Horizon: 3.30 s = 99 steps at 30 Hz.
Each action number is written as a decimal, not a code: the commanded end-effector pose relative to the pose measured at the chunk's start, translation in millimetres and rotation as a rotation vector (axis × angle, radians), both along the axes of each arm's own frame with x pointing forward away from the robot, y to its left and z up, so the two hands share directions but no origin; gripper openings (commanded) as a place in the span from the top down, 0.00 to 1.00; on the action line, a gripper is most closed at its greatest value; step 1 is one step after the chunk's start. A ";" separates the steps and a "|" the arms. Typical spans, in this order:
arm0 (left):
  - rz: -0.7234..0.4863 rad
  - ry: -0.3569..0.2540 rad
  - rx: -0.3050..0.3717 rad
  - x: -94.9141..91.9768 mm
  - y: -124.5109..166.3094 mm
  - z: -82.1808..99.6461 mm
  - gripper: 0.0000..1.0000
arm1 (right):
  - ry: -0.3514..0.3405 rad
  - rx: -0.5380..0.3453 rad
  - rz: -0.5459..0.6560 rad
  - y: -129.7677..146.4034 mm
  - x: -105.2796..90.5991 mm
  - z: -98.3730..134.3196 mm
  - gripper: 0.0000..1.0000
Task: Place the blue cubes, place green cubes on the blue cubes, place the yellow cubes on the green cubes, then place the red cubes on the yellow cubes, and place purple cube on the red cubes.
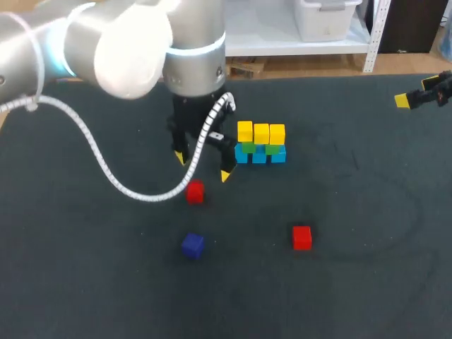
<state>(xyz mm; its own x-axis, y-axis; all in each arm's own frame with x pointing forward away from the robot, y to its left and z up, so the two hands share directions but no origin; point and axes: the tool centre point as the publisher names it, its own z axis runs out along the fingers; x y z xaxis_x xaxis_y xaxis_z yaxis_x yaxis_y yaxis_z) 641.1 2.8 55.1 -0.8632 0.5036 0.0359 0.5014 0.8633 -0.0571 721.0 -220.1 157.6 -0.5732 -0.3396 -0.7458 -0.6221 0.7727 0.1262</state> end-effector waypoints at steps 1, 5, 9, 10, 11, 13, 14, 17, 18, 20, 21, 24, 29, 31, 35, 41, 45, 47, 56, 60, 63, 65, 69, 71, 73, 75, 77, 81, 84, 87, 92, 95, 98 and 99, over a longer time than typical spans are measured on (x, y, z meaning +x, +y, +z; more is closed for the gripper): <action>0.127 -0.108 -0.057 -5.7 2.8 -10.5 0.00 | 0.000 0.003 0.003 -0.4 0.9 -0.7 0.00; 0.203 -0.127 -0.047 -8.6 7.6 -17.8 0.01 | 0.000 0.003 0.003 -0.4 0.9 -0.7 0.00; 0.246 -0.141 -0.025 -8.0 15.2 -20.3 0.00 | 0.000 0.003 0.003 -0.4 0.9 -0.7 0.00; 0.250 -0.138 -0.018 -8.1 16.0 -20.5 0.00 | 0.000 0.003 0.003 -0.4 0.9 -0.7 0.00; 0.254 -0.128 0.000 -8.7 16.5 -21.4 0.00 | 0.000 0.003 0.003 -0.4 0.9 -0.7 0.00; 0.248 -0.118 -0.005 -11.7 15.6 -24.8 0.03 | 0.000 0.003 0.003 -0.4 0.9 -0.7 0.00; 0.260 -0.116 -0.004 -13.0 15.5 -26.6 0.15 | 0.000 0.003 0.003 -0.4 0.9 -0.7 0.00; 0.282 -0.110 -0.010 -15.6 16.4 -32.0 0.20 | 0.000 0.003 0.003 -0.4 0.9 -0.7 0.00; 0.293 -0.112 -0.010 -16.0 16.9 -33.3 0.22 | 0.000 0.003 0.003 -0.4 0.9 -0.7 0.00; 0.304 -0.109 -0.004 -16.2 19.1 -37.0 0.28 | 0.000 0.003 0.003 -0.4 0.9 -0.7 0.00; 0.310 -0.107 -0.001 -15.8 20.7 -39.0 0.36 | 0.000 0.003 0.003 -0.4 0.9 -0.7 0.00; 0.323 -0.097 -0.001 -15.5 22.5 -41.7 0.33 | 0.000 0.003 0.003 -0.4 0.9 -0.7 0.00; 0.324 -0.090 -0.004 -16.5 22.3 -42.9 0.22 | 0.000 0.003 0.003 -0.4 0.9 -0.7 0.00; 0.323 -0.088 -0.003 -16.7 22.1 -43.5 0.27 | 0.000 0.003 0.003 -0.4 0.9 -0.7 0.00; 0.317 -0.083 0.008 -17.0 22.1 -44.1 0.63 | 0.000 0.003 0.003 -0.4 0.9 -0.7 0.00; 0.308 -0.070 0.024 -19.4 21.2 -43.4 0.94 | 0.000 0.003 0.003 -0.4 0.9 -0.7 0.00; 0.288 -0.076 0.037 -18.6 21.3 -40.1 1.00 | 0.000 0.003 0.003 -0.4 0.9 -0.7 0.00; 0.266 -0.085 0.047 -17.0 20.8 -37.7 1.00 | 0.000 0.003 0.003 -0.4 0.9 -0.7 0.00; 0.224 -0.050 0.065 -16.9 19.4 -38.0 0.00 | 0.000 0.003 0.003 -0.4 0.9 -0.7 0.00; 0.246 -0.046 0.070 -17.3 18.7 -38.3 0.00 | 0.000 0.003 0.003 -0.4 0.9 -0.7 0.00; 0.278 -0.062 0.065 -14.1 20.0 -42.0 0.00 | 0.000 0.003 0.003 -0.4 0.9 -0.7 0.00; 0.282 -0.067 0.065 -12.9 19.8 -43.3 0.00 | 0.000 0.003 0.003 -0.4 0.9 -0.7 0.00; 0.288 -0.078 0.068 -10.0 18.7 -45.5 0.00 | 0.000 0.003 0.003 -0.4 0.9 -0.7 0.00; 0.291 -0.081 0.072 -8.4 19.4 -48.5 0.00 | 0.000 0.003 0.003 -0.4 0.9 -0.7 0.00; 0.305 -0.094 0.078 -5.9 20.8 -50.6 0.00 | 0.000 0.003 0.003 -0.4 0.9 -0.7 0.00; 0.310 -0.098 0.078 -3.5 21.8 -51.4 0.03 | 0.000 0.003 0.003 -0.4 0.9 -0.7 0.00; 0.318 -0.110 0.081 -2.0 22.5 -50.8 0.12 | 0.000 0.003 0.003 -0.4 0.9 -0.7 0.00; 0.318 -0.114 0.082 -1.5 22.8 -50.3 0.62 | 0.000 0.003 0.003 -0.4 0.9 -0.7 0.00; 0.317 -0.117 0.085 -1.4 22.7 -48.9 0.95 | 0.000 0.003 0.003 -0.4 0.9 -0.7 0.00; 0.313 -0.121 0.088 -1.6 22.5 -48.1 1.00 | 0.000 0.003 0.003 -0.4 0.9 -0.7 0.00; 0.285 -0.137 0.101 -1.5 21.1 -41.9 1.00 | 0.000 0.003 0.003 -0.4 0.9 -0.7 0.00; 0.246 -0.138 0.095 1.0 20.7 -33.5 1.00 | 0.000 0.003 0.003 -0.4 0.9 -0.7 0.00; 0.190 -0.137 0.089 7.6 22.9 -20.7 1.00 | 0.000 0.003 0.003 -0.4 0.9 -0.7 0.00; 0.173 -0.138 0.088 10.6 24.4 -15.7 1.00 | 0.000 0.003 0.003 -0.4 0.9 -0.7 0.00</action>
<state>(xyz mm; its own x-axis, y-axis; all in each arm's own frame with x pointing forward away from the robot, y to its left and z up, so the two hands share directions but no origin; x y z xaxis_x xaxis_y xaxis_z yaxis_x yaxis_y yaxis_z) 646.1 22.7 26.1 -0.9409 0.3329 -0.0631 0.3271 0.9410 0.0871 721.0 -220.1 157.6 -0.5732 -0.3396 -0.7457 -0.6221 0.7727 0.1263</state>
